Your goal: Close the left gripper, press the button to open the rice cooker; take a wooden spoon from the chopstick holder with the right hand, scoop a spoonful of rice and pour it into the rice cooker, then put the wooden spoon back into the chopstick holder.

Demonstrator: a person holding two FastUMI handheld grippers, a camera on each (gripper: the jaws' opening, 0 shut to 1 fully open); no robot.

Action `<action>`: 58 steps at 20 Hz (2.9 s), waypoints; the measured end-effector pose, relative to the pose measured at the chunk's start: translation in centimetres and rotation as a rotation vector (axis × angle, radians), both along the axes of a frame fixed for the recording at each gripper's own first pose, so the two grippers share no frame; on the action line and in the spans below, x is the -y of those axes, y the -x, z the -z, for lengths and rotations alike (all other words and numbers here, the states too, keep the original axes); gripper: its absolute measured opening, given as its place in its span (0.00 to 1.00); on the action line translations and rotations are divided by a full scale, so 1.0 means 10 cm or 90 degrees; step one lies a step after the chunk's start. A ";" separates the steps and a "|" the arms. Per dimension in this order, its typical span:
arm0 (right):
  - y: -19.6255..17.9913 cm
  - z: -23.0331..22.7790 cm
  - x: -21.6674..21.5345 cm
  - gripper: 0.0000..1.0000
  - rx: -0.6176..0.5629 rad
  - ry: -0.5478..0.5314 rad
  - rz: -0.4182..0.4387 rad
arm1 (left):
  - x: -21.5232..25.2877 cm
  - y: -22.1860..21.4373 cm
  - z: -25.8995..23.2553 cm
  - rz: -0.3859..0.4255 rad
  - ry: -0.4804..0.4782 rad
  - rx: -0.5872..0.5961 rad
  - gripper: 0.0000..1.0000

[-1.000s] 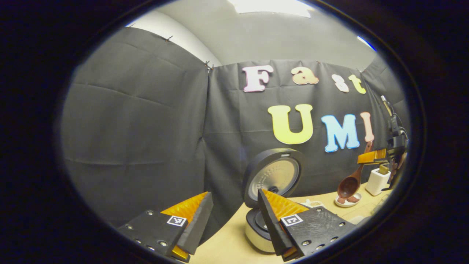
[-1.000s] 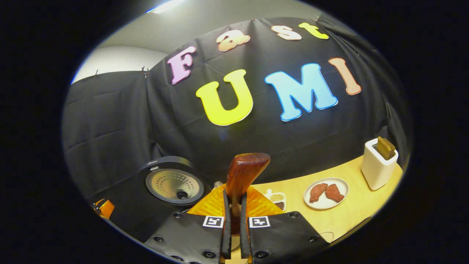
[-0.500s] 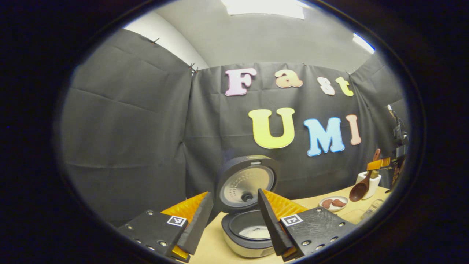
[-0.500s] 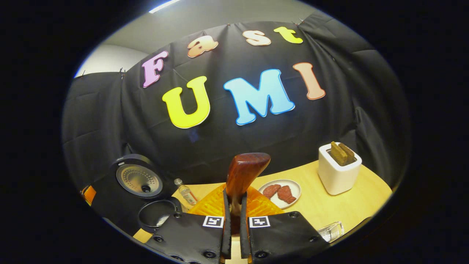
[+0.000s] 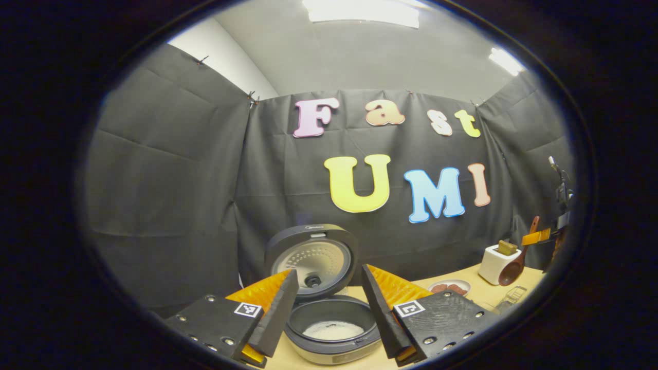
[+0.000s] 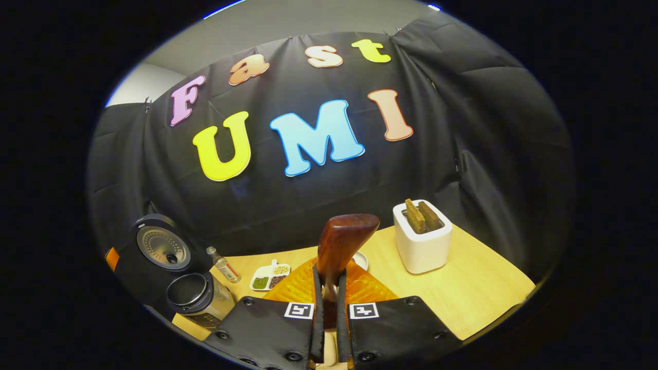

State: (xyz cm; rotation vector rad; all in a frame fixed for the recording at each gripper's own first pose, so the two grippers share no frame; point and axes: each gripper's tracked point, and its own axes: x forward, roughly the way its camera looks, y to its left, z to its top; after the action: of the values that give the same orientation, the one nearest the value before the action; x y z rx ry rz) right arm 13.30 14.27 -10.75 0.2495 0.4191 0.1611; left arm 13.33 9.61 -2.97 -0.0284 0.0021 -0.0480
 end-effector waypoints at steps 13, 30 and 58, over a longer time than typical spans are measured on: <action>0.30 0.54 0.73 0.11 -0.057 0.059 0.025 | 0.41 0.14 -0.13 0.019 -0.007 0.007 0.77; 0.52 1.40 0.76 0.16 -0.155 -0.017 -0.014 | 0.24 0.55 -0.26 -0.039 -0.033 0.007 0.77; 0.78 -0.40 1.20 0.98 0.107 0.163 0.107 | 0.33 -0.52 -0.73 0.015 -0.027 0.042 0.78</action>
State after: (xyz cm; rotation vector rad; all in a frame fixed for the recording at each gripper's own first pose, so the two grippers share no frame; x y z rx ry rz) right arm 5.48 2.31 -6.75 0.0179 0.2473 -0.0369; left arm 18.58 6.31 4.29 0.0163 -0.0632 -0.0718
